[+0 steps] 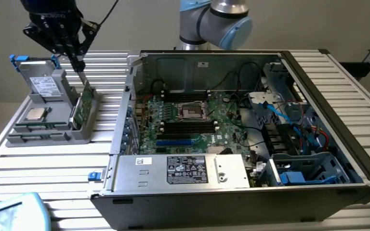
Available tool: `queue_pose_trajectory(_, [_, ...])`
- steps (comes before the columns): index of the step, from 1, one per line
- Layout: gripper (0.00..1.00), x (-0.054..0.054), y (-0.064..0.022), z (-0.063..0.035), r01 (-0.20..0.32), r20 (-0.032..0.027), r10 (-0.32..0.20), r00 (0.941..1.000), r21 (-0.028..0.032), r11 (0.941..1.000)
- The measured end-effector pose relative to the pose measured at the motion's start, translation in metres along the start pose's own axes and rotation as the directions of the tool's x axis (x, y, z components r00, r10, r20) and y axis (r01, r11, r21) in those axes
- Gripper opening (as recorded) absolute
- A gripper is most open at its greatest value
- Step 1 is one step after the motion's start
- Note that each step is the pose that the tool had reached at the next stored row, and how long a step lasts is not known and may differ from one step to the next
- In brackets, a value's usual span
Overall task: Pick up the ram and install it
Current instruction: 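Reach for the ram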
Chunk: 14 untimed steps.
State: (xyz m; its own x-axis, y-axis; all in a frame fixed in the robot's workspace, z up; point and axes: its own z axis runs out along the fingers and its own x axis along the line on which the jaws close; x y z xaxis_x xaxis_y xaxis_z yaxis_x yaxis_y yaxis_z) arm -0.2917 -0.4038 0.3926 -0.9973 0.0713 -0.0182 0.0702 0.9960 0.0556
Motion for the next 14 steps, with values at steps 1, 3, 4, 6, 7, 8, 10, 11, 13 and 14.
queue_pose_trajectory(1, [0.11,0.005,-0.0006,-0.0002,0.0,-0.0002,0.0,1.0,0.0001,1.0])
queue_pose_trajectory(3, [0.11,0.014,-0.0015,-0.0004,0.0,-0.0005,0.0,1.0,0.0001,1.0])
queue_pose_trajectory(4, [0.11,0.019,-0.002,-0.0005,0.0,-0.0005,0.0,1.0,0.0,1.0])
queue_pose_trajectory(6, [0.11,0.028,-0.003,-0.0007,0.0,-0.0007,0.0,1.0,0.0001,1.0])
queue_pose_trajectory(7, [0.11,0.032,-0.0035,-0.0008,0.0,-0.0008,0.0,1.0,0.0001,1.0])
queue_pose_trajectory(8, [0.11,0.037,-0.0039,-0.0009,0.0,-0.0009,0.0,1.0,0.0001,1.0])
queue_pose_trajectory(10, [0.11,0.046,-0.0049,-0.0011,0.0,-0.0012,0.0,1.0,0.0001,1.0])
queue_pose_trajectory(11, [0.11,0.051,-0.0053,-0.0012,0.0,-0.0014,0.0,1.0,0.0001,1.0])
queue_pose_trajectory(13, [0.11,0.06,-0.0063,-0.0014,0.0,-0.0019,0.0,1.0,0.0001,1.0])
queue_pose_trajectory(14, [0.11,0.064,-0.0067,-0.0016,0.0,-0.0023,0.0,1.0,0.0002,1.0])
